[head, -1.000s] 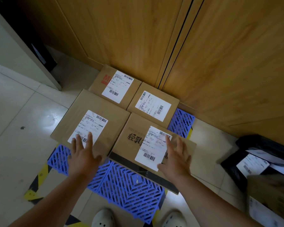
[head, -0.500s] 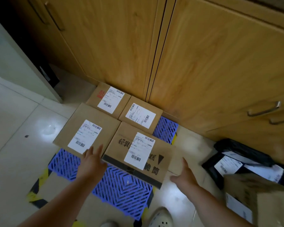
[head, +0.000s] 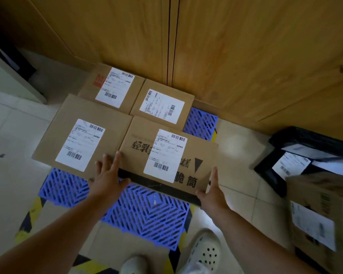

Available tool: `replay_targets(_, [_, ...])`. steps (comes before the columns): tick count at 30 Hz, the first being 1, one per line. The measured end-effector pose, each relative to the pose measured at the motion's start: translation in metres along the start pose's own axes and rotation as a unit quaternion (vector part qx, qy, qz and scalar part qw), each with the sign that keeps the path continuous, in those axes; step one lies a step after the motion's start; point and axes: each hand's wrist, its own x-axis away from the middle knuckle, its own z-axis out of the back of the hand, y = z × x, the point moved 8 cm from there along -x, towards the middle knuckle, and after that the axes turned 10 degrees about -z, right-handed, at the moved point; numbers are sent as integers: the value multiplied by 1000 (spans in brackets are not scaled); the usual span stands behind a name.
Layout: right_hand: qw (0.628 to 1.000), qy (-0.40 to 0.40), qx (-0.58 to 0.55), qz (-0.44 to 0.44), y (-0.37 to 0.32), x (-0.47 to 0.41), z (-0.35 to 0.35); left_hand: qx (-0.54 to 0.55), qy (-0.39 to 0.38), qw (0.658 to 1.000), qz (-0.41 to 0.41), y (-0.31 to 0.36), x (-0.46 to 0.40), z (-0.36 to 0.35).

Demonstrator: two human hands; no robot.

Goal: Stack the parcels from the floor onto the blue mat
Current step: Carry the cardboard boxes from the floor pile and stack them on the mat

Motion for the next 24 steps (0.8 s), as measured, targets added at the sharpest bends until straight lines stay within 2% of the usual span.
replay_targets(10, [999,24,19,10,-5,-2,-9,17,25,1000,-7,-6,-6,-4])
replay_targets(18, [999,32,16,9,-6,0,-9,9,14,1000,-8,-8,-7,-4])
replay_targets(21, [999,36,15,20,-10,9,-3,10,-12,1000,-7,-7,-5,6])
replay_targets(24, [998,65,-6,27,-14,26,15,7,12,1000,-22,-1,4,31])
